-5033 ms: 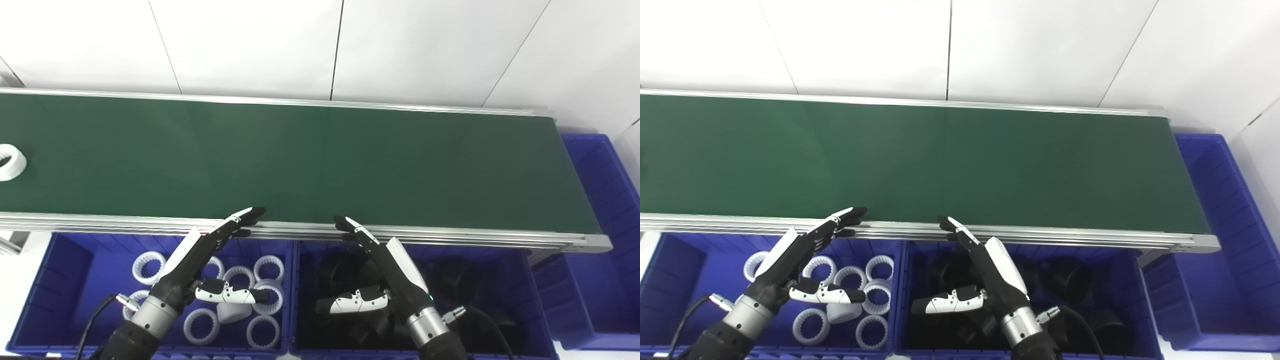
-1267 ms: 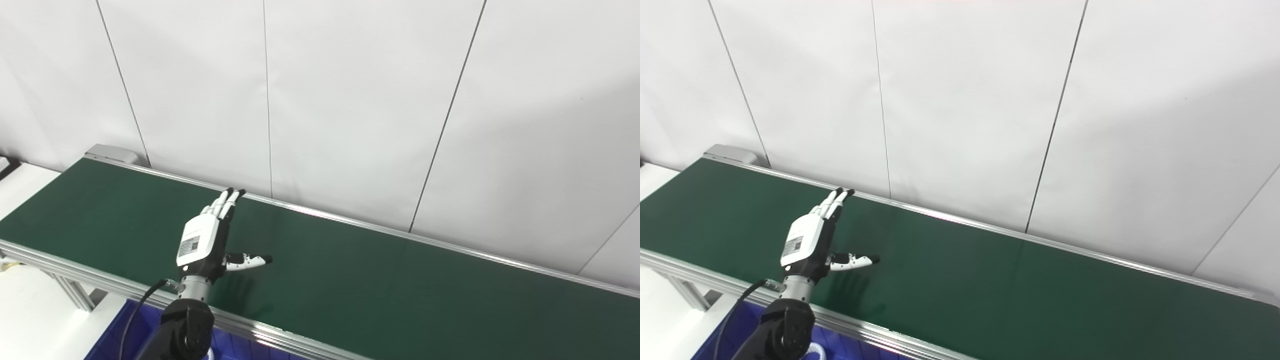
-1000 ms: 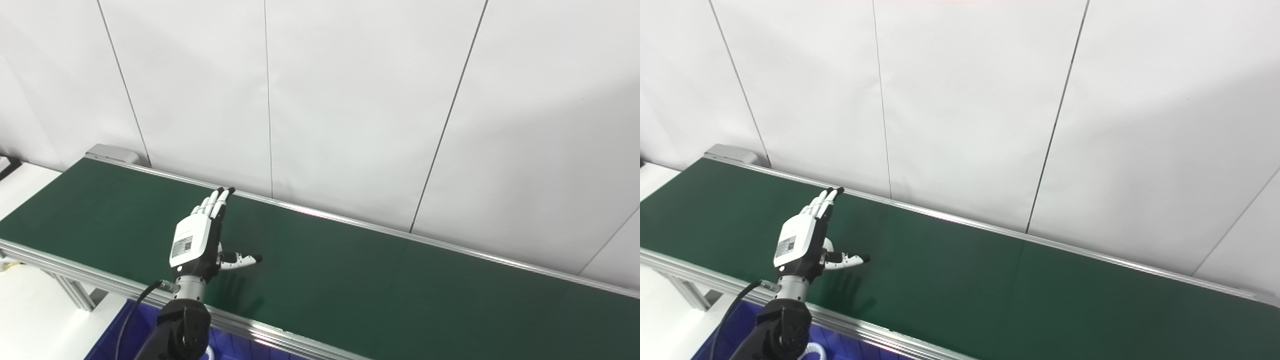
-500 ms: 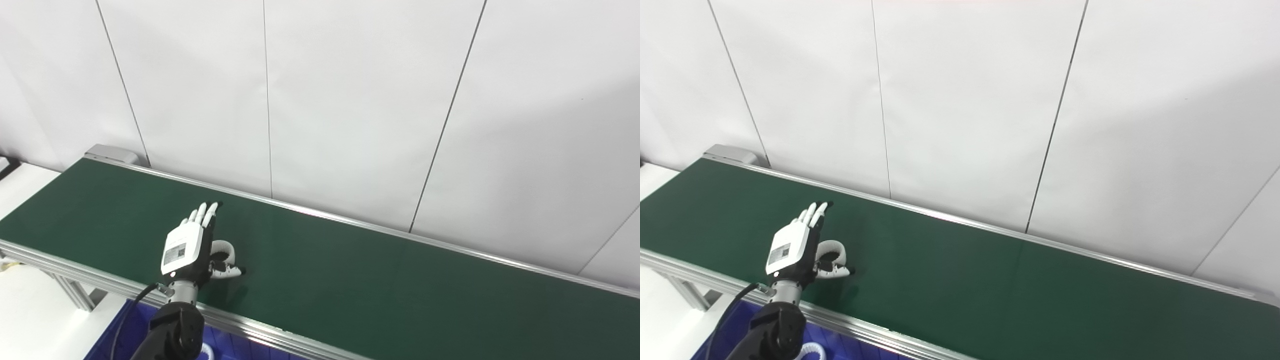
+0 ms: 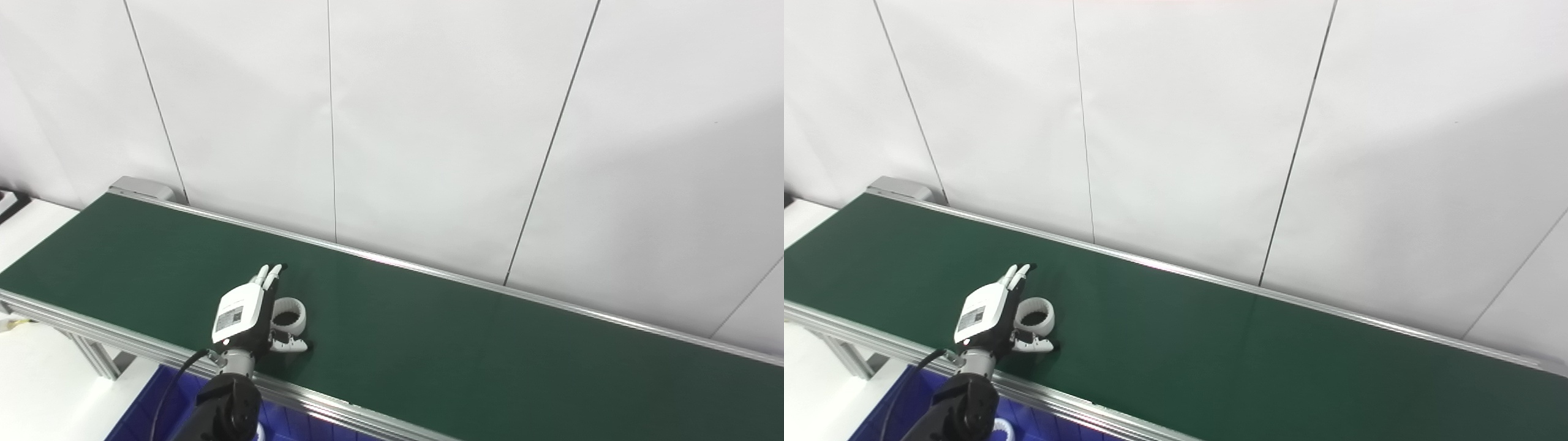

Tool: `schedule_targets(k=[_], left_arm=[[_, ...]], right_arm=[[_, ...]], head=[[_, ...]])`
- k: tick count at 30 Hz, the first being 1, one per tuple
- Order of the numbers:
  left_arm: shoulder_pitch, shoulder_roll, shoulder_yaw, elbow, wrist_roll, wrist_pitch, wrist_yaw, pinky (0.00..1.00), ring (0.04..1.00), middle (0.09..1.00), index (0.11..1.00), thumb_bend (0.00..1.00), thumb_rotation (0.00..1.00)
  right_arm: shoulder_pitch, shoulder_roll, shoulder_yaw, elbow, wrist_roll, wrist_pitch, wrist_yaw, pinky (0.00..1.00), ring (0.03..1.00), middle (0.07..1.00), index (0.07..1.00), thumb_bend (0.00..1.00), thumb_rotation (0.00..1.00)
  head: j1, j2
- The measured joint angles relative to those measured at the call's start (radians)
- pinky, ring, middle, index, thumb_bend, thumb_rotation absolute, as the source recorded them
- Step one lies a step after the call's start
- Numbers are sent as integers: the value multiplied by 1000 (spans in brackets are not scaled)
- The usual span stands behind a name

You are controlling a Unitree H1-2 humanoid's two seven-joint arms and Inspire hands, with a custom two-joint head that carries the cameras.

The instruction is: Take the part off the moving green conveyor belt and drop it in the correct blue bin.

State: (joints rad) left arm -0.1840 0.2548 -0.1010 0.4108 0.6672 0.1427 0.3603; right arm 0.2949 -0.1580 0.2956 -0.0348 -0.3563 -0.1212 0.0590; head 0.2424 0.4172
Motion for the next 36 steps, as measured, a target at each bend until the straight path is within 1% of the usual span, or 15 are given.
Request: schedule_targets(k=[2, 5, 6, 9, 10, 15, 17, 18, 21, 25, 27, 31, 33, 34, 36], left_arm=[[-2, -6, 3, 16, -23, -29, 18, 414, 537, 721, 775, 467, 0], [-7, -19, 21, 29, -56, -53, 56, 335, 445, 547, 624, 463, 0], [-9, -19, 20, 28, -58, -53, 56, 323, 432, 520, 575, 466, 0], [-8, -23, 13, 15, -60, -51, 43, 306, 414, 497, 538, 468, 0], [-7, -23, 11, 5, -60, -43, 30, 246, 370, 460, 533, 483, 0], [-8, -21, 1, -58, -60, 41, -62, 249, 358, 455, 536, 492, 0], [-8, -17, 0, -71, -62, 48, -88, 220, 353, 442, 531, 492, 0], [-8, -15, 0, -73, -67, 48, -94, 208, 384, 475, 504, 497, 0], [-8, -13, -2, -78, -78, 48, -108, 216, 358, 442, 526, 493, 0], [2, -13, -4, -89, -79, 27, -110, 254, 358, 458, 535, 492, 0], [29, -15, 0, -124, -80, 25, -109, 237, 352, 449, 535, 490, 0], [127, -27, 11, -228, -79, -18, -73, 261, 378, 473, 516, 494, 0], [159, -29, 15, -280, -78, -44, -58, 248, 372, 470, 518, 493, 0], [176, -29, 17, -319, -78, -56, -52, 245, 371, 468, 518, 493, 0], [207, -30, 20, -400, -79, -99, -40, 186, 352, 440, 518, 489, 0]], right_arm=[[1, 0, 0, 0, -1, 0, 0, 676, 814, 841, 852, 961, 207], [5, 0, 0, -2, -2, 0, 0, 667, 809, 838, 848, 965, 204], [7, 0, 0, -3, -2, 0, 0, 668, 809, 838, 849, 964, 200], [12, 2, 0, -3, 0, 0, 0, 678, 815, 839, 849, 959, 176], [12, 3, -1, -3, 3, 0, 0, 679, 814, 840, 849, 960, 184], [9, 3, -2, -3, 9, 0, 0, 672, 811, 840, 852, 963, 196], [9, 3, -2, -6, 8, 0, 0, 675, 811, 840, 853, 964, 200], [9, 3, -2, -8, 7, 0, 0, 676, 810, 837, 851, 967, 205], [10, 3, -3, -7, 7, 0, 0, 679, 814, 840, 854, 965, 210], [10, 4, -3, -8, 7, 0, 0, 686, 816, 840, 853, 969, 206], [13, 4, -3, -10, 7, 0, 0, 683, 815, 839, 852, 966, 196], [28, 4, -4, -30, 6, 0, 0, 677, 804, 832, 846, 970, 179], [28, 4, -3, -38, 4, 0, 0, 677, 801, 828, 845, 965, 161], [28, 4, -4, -44, 2, 0, 0, 677, 800, 827, 844, 964, 157], [29, 4, -3, -54, 2, 0, 0, 683, 800, 833, 838, 964, 133]], head=[[0, 3], [0, 3], [0, 3], [2, 5], [2, 5], [2, 6], [2, 6], [2, 6], [3, 8], [-5, 14], [-15, 26], [-38, 54], [-38, 54], [-63, 73], [-90, 92]])
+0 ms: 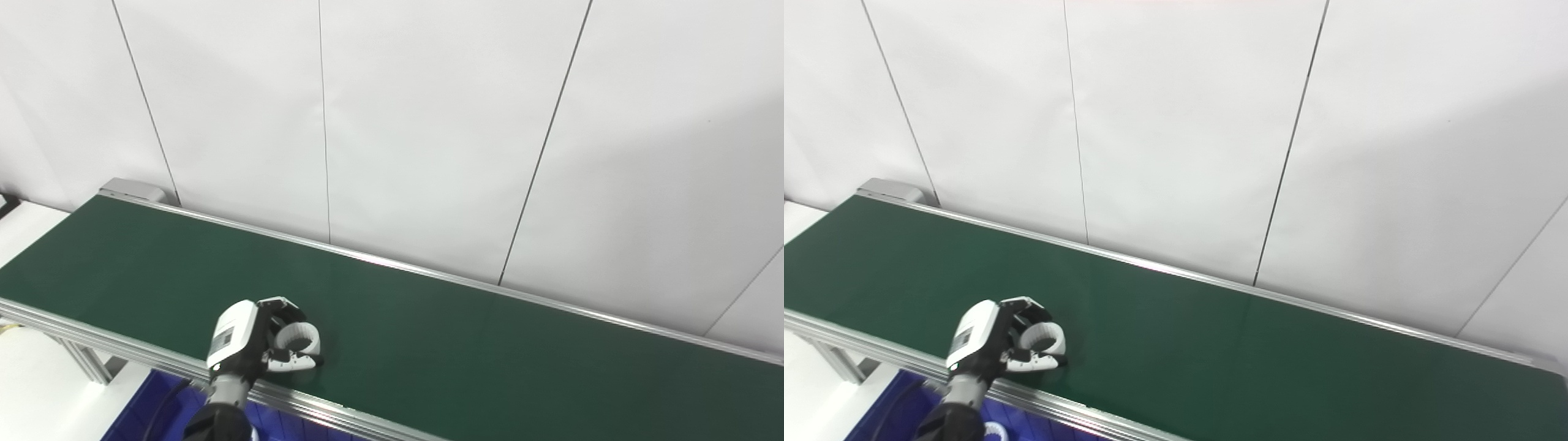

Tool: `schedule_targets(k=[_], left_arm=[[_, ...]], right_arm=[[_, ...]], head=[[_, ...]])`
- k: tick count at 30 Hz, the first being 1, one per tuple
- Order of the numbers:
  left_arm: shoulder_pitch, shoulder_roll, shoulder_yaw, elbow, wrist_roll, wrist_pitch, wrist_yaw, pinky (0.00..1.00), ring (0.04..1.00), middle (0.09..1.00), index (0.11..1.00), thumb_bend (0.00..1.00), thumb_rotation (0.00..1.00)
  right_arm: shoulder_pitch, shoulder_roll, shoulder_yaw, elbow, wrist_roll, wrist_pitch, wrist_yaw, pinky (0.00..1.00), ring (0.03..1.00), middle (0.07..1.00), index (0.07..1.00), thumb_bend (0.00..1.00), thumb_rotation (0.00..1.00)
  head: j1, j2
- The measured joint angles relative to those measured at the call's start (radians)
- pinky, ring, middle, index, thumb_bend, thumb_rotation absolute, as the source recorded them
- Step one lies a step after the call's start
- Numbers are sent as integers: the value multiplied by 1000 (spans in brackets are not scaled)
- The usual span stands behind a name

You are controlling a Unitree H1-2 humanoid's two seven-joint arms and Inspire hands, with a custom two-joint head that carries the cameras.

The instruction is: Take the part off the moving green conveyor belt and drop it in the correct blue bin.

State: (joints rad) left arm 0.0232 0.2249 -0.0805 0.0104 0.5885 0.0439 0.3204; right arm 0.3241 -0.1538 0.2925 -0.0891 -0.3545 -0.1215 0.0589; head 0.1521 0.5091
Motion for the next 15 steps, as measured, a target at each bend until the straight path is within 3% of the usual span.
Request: schedule_targets(k=[5, 6, 8, 11, 15], left_arm=[[70, -2, 5, -102, -19, -146, 31, 192, 356, 435, 518, 490, 0], [89, -2, 7, -112, -24, -162, 30, 196, 356, 437, 519, 490, 0], [130, -2, 11, -141, -52, -210, 25, 218, 362, 443, 523, 490, 0], [167, -2, 18, -153, -103, -251, 6, 294, 397, 475, 518, 494, 0], [189, -4, 22, -155, -159, -272, -37, 318, 409, 481, 509, 496, 0]], right_arm=[[16, 9, 5, -34, -4, 0, 0, 684, 793, 836, 833, 984, 87], [24, 11, 7, -47, -7, 0, 0, 685, 794, 837, 833, 991, 83], [37, 15, 10, -73, -13, 0, 0, 685, 793, 838, 833, 999, 91], [39, 20, 13, -98, -30, 2, 1, 690, 794, 839, 841, 1000, 144], [38, 35, 15, -123, -38, 4, 2, 715, 813, 855, 857, 975, 159]], head=[[-106, 69], [-164, 107], [-164, 108], [-213, 144], [-218, 177]])
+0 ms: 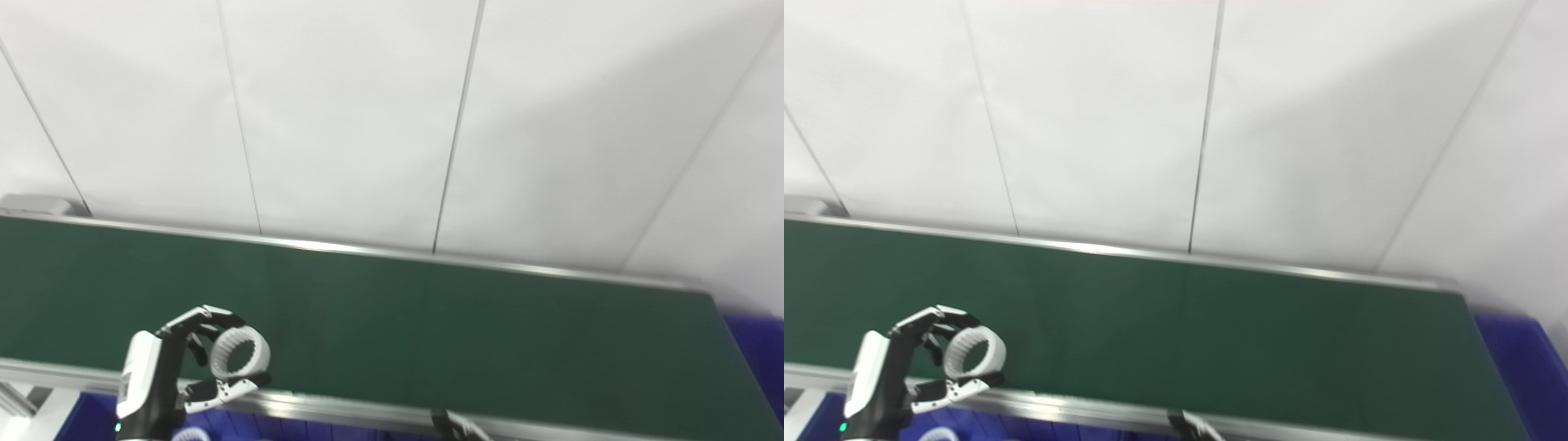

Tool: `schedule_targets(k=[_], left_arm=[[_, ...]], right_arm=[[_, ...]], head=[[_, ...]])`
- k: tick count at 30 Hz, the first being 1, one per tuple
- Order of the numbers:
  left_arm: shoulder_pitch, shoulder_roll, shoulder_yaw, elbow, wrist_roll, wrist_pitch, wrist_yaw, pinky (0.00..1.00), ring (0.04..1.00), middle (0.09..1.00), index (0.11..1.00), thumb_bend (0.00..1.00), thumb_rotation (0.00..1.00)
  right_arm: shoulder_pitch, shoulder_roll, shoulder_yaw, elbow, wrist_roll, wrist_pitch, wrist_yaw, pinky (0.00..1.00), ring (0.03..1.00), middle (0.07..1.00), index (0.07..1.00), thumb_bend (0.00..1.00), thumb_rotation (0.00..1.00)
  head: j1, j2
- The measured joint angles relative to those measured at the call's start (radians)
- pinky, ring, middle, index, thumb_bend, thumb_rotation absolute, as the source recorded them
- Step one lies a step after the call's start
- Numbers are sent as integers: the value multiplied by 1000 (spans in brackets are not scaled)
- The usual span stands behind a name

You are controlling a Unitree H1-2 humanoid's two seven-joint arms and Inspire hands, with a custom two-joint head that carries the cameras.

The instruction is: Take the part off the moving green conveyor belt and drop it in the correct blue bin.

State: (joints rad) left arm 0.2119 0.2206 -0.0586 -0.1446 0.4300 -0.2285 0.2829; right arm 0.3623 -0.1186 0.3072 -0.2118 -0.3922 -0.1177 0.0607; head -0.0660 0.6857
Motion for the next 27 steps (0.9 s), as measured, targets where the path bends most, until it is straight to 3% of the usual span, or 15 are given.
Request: schedule_targets(k=[9, 10, 12, 14, 19, 24, 27], left_arm=[[60, -8, -33, 1, -59, -71, -102, 316, 411, 480, 507, 496, 0], [67, -7, -33, 1, -58, -74, -107, 319, 414, 482, 504, 497, 0], [79, -1, -34, 0, -55, -78, -124, 326, 421, 491, 495, 497, 0], [94, 5, -38, -1, -54, -84, -138, 331, 421, 493, 495, 497, 0], [113, 12, -55, -19, -55, -94, -201, 338, 425, 493, 492, 496, 0], [112, 40, -89, -67, 1, -47, -298, 364, 431, 491, 495, 496, 0], [111, 65, -97, -95, 75, 22, -355, 411, 440, 484, 493, 497, 0]], right_arm=[[12, 20, 3, 1, -19, 19, 0, 779, 855, 895, 903, 909, 272], [8, 21, 3, 1, -20, 19, 0, 780, 854, 895, 904, 905, 279], [0, 21, 3, 1, -21, 19, 0, 785, 857, 896, 911, 895, 301], [-7, 20, 0, 0, -21, 23, 4, 784, 856, 896, 914, 899, 316], [-10, 17, -7, -39, -21, 82, 33, 784, 860, 895, 910, 908, 342], [-19, 17, -12, -75, -24, 115, 46, 787, 856, 887, 898, 919, 355], [-19, 18, -15, -77, -24, 135, 50, 787, 852, 884, 896, 914, 346]], head=[[-5, 104], [12, 129], [20, 133], [57, 178], [67, 206], [74, 224], [74, 239]])
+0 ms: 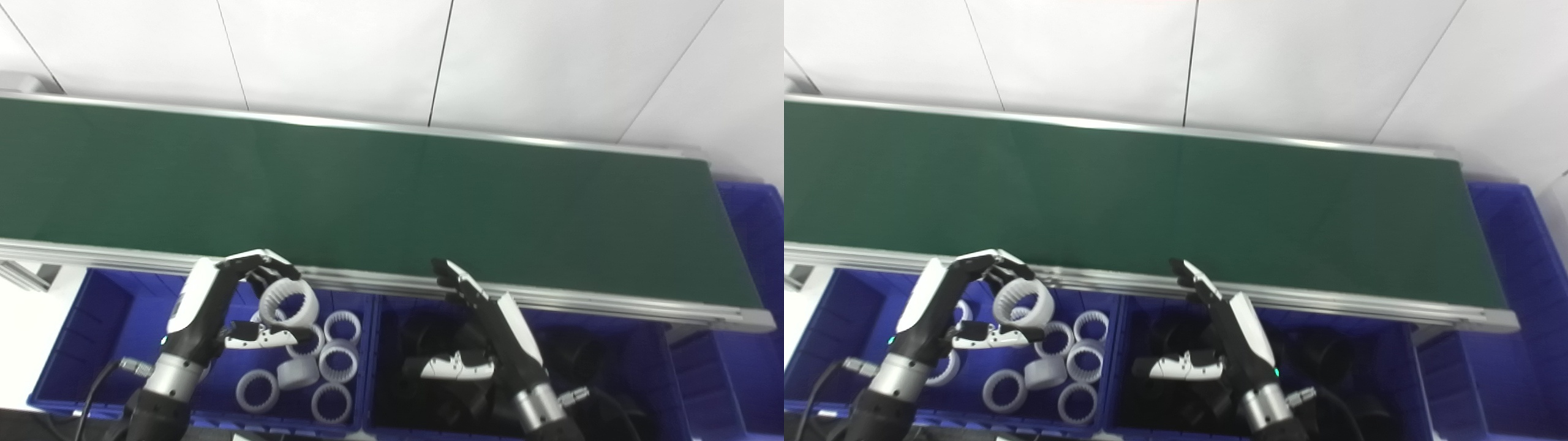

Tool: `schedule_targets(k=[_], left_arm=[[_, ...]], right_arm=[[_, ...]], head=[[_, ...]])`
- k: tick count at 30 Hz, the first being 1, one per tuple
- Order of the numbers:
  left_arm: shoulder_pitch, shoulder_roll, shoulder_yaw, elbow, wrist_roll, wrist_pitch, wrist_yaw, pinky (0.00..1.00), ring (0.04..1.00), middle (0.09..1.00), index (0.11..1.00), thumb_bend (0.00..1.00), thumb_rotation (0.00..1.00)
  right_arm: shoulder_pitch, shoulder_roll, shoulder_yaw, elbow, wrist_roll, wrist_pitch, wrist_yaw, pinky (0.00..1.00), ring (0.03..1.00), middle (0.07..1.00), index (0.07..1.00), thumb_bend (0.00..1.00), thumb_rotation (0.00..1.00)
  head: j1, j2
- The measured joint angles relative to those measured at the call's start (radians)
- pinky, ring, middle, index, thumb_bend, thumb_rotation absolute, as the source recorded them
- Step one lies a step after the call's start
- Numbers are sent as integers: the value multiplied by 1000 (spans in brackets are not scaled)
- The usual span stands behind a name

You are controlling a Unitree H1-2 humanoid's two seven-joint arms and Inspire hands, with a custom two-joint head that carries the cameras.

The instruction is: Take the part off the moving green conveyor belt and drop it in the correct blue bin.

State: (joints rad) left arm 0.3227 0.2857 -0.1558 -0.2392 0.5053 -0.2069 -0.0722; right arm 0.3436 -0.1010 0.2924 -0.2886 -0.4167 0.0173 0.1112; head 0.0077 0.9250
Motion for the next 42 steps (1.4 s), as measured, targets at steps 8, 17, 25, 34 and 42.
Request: schedule_targets(k=[8, 17, 25, 34, 42], left_arm=[[-28, 51, -61, -68, 203, 119, -146, 648, 522, 496, 445, 495, 0], [-34, 63, -113, -97, 462, 158, -180, 949, 769, 617, 482, 503, 36], [-37, 42, -153, -126, 709, 237, -312, 1000, 966, 900, 801, 753, 629], [-26, 36, -96, -132, 534, 214, -273, 1000, 901, 899, 876, 968, 569], [-3, -12, 8, -74, -18, 150, -240, 673, 775, 815, 816, 976, 355]], right_arm=[[0, 0, 0, -5, -1, 4, 1, 789, 849, 881, 896, 904, 348], [-2, 0, -1, -30, 3, 12, 10, 786, 850, 883, 899, 902, 354], [0, 0, -2, -30, 2, 16, 10, 786, 851, 884, 899, 908, 362], [5, 1, -1, -34, -3, 18, 10, 784, 848, 879, 894, 906, 345], [12, -4, -1, -32, -5, 18, 15, 782, 849, 878, 894, 930, 351]], head=[[11, 11], [11, 21], [2, 25], [-9, 26], [-41, 11]])
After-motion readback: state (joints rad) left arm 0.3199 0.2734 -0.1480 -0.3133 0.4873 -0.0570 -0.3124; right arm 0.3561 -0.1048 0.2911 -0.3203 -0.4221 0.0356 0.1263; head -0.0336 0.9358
